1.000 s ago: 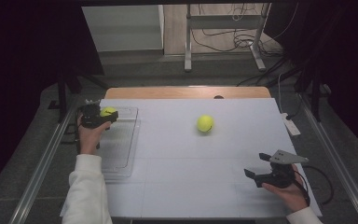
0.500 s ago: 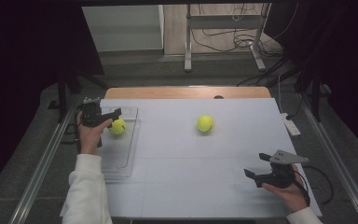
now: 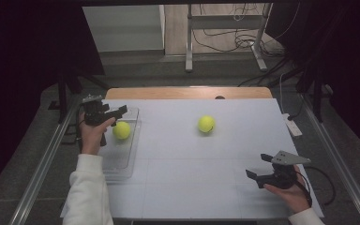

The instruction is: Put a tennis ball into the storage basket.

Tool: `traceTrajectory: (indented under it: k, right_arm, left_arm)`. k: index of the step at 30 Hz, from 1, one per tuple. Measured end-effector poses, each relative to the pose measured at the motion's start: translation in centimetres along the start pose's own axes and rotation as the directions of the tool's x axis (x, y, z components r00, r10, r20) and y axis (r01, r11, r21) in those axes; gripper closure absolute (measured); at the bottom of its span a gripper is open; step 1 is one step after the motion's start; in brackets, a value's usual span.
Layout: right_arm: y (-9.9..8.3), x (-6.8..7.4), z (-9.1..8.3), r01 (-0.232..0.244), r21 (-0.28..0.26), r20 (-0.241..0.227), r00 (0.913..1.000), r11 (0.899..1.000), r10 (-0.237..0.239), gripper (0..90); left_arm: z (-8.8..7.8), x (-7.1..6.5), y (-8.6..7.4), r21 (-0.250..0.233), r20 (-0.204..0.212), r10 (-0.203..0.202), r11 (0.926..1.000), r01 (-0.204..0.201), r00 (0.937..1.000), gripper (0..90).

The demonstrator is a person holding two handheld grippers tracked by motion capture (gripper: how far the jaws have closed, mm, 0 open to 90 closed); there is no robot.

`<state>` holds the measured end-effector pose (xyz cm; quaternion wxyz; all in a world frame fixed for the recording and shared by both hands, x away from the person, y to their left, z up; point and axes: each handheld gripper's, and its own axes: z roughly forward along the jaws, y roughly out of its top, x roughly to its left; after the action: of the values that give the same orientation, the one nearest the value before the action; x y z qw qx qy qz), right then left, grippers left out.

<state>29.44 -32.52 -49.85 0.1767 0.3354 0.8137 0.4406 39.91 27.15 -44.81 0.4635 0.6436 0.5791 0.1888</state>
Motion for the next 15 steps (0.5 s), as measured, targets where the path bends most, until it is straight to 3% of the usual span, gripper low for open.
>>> traceTrajectory:
  k: [7, 15]
  right_arm:
    - [0.0, 0.0, 0.0, -0.001, -0.001, -0.002, 1.0000, 1.000, 0.001, 10.1]
    - [-0.1, 0.0, -0.1, -0.001, -0.002, -0.001, 1.0000, 1.000, 0.001, 10.1]
  left_arm:
    - [0.1, -0.6, 0.1, -0.004, 0.060, 0.010, 0.9999, -0.010, 0.9982, 14.6]
    - [0.4, -1.8, 0.3, 0.003, 0.109, 0.052, 0.9986, -0.053, 0.9927, 14.8]
